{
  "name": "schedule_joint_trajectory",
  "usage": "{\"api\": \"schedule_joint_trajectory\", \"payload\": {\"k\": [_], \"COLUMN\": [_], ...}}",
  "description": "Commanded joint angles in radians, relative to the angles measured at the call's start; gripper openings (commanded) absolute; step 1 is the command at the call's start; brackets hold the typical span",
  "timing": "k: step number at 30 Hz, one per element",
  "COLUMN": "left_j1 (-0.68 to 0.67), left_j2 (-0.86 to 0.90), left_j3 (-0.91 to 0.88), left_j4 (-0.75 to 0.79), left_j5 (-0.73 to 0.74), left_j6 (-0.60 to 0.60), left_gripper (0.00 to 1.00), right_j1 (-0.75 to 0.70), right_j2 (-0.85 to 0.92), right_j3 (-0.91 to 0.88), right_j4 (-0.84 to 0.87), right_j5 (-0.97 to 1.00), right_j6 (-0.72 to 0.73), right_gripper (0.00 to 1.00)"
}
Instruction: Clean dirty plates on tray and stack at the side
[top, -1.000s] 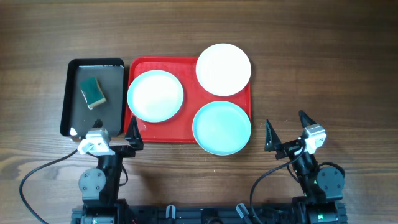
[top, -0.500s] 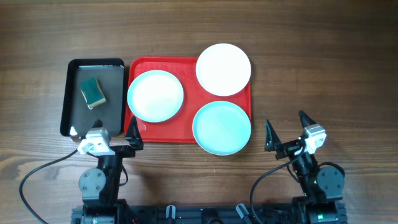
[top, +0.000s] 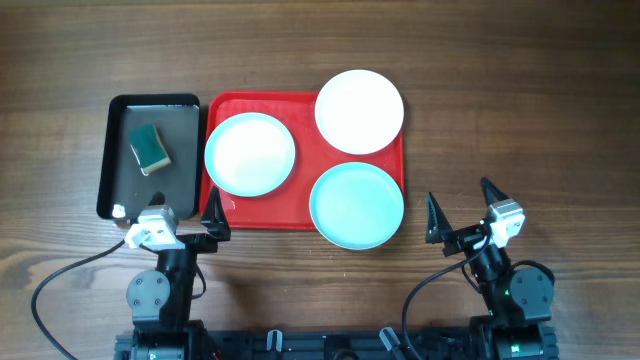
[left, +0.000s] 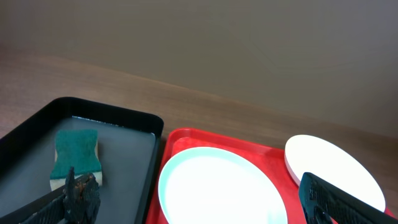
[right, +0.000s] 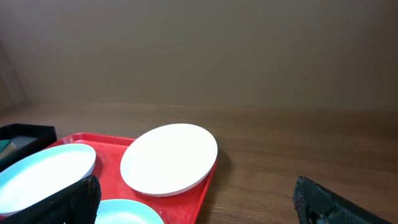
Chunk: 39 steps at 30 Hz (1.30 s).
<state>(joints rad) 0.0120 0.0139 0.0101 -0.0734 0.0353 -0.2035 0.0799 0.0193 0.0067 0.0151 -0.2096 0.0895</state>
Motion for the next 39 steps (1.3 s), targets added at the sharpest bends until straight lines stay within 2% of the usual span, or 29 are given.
{"api": "schedule_joint_trajectory", "payload": {"k": [1,24,32,39], "left_j1": [-0.001,-0.001,-0.001,-0.001], "left_j2": [-0.007,-0.007,-0.007,0.042], "left_j3": [-0.004,-0.004,-0.003,0.101], "left_j4": [-0.003,-0.003,0.002,-0.026], "left_j5": [-0.006,-0.006,0.02,0.021], "left_j6": [0.016,0.016,0.009,0.009], "left_gripper": [1.0,1.0,1.0,1.0], "right_j1": [0.005,0.005,0.005,0.005], "right_j2": [-0.003,-0.003,-0.003,0.042], "right_j3": [-0.002,-0.002,-0.001,0.121], "right_j4": [0.003,0.006,0.072,0.043], "right_j5": [-0.016,-0.004,-0.037,-0.134], "right_j6": [0.016,0.022,0.019,0.058], "right_gripper": [1.0,1.0,1.0,1.0]}}
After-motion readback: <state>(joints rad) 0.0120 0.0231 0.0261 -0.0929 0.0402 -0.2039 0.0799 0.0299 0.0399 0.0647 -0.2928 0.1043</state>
